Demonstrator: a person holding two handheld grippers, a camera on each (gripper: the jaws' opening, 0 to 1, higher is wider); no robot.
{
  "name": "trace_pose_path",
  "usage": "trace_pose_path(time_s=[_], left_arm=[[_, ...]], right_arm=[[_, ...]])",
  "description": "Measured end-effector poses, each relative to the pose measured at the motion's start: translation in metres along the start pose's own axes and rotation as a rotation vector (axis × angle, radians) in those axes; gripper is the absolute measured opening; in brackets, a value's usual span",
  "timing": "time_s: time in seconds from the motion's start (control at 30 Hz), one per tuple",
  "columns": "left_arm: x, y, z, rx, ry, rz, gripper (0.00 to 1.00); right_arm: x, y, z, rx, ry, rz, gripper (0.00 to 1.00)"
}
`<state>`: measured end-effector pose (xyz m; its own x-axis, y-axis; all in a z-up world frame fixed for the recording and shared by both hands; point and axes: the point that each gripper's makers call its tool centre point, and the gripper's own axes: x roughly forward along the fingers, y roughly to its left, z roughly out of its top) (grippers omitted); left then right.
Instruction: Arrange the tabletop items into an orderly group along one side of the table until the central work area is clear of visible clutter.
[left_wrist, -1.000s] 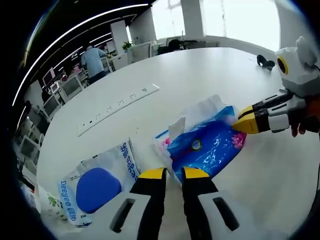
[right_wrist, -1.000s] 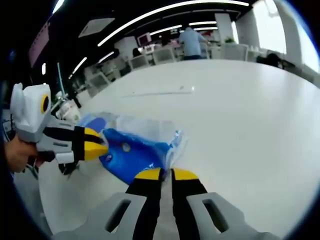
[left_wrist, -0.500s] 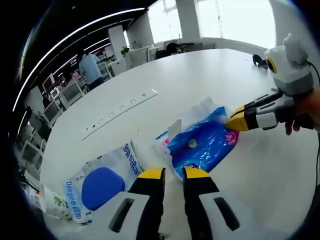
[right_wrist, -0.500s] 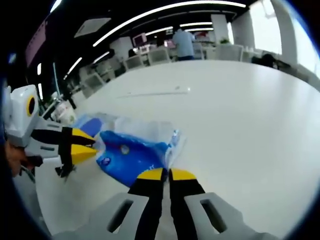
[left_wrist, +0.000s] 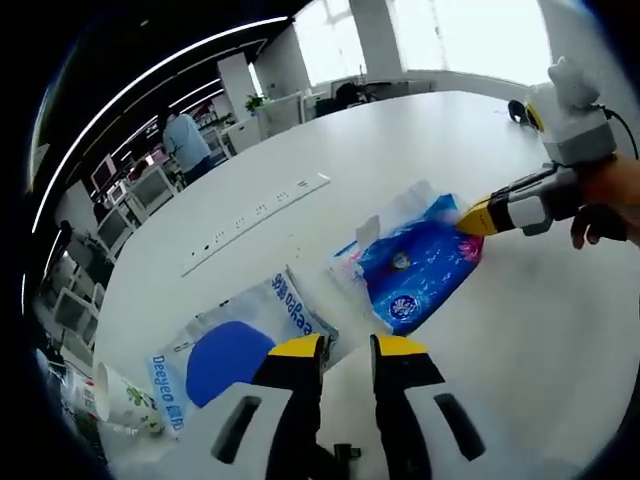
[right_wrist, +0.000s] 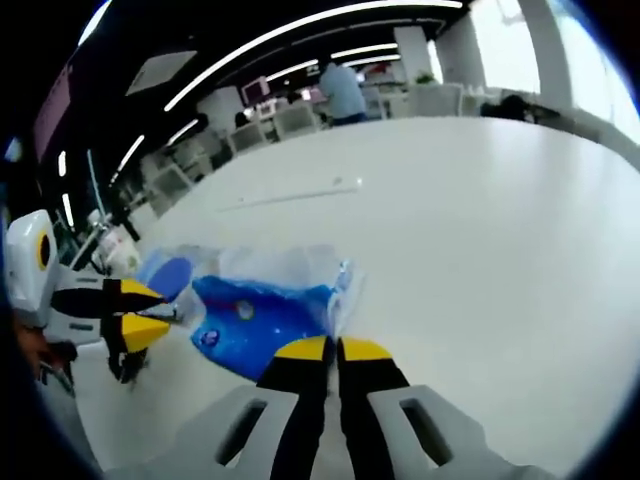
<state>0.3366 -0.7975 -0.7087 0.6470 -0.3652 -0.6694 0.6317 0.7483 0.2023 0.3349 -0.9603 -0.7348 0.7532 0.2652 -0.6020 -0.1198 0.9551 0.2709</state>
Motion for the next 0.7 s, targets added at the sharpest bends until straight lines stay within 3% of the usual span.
trace_pose_path(time_s=[0.17, 0.37, 0.7], left_arm=[[0.005, 0.003, -0.008, -0.002, 0.026, -0.010, 0.22], [0.016, 0.007, -0.003, 0.017, 0.030, -0.012, 0.21], [0.021, 0.007, -0.010, 0.021, 0.053, -0.029, 0.11]], right_arm=[[0.001, 0.002, 0.000, -0.002, -0.001, 0.001, 0.00], [0.000, 0.002, 0.000, -0.002, -0.004, 0.004, 0.00], [0.003, 0.002, -0.001, -0.011, -0.005, 0.010, 0.00]])
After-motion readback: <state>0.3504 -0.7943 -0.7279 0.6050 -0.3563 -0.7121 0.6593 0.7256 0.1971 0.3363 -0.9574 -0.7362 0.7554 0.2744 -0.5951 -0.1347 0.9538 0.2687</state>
